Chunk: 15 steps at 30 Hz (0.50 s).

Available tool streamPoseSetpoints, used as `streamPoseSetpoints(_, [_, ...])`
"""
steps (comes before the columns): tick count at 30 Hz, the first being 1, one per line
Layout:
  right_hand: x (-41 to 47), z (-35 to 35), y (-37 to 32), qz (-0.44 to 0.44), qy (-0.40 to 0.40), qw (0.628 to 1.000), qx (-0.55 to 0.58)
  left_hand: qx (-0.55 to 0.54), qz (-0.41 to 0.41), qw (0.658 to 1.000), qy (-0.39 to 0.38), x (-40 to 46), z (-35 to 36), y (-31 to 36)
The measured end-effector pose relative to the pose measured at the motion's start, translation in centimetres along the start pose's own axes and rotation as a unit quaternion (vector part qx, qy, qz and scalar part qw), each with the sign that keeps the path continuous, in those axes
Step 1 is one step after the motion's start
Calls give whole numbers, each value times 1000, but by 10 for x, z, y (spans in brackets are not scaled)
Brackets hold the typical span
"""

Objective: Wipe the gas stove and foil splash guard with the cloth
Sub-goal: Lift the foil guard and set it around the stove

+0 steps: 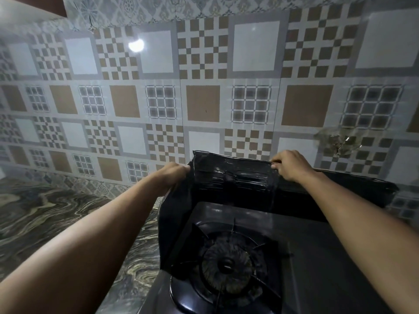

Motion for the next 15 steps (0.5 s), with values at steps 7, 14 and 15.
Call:
streamPoseSetpoints(7, [4, 3, -4, -6, 4, 1000, -14, 58, -13, 998, 17, 0, -2, 11])
streamPoseSetpoints(14, [1, -7, -4, 9, 23, 999, -36, 98, -27, 994, 25, 10, -6, 6])
streamPoseSetpoints(15, [0, -8, -4, 6, 21, 999, -38, 118, -27, 992, 26, 12, -7, 6])
Point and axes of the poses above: each hand's wrist, its own x-axis towards the middle knuckle, its own z-axis out of the palm, y = z × x, the point moved 10 cm from there along x, towards the middle knuckle, and after that the axes turned 2 degrees about -y, right-handed, at the moved point
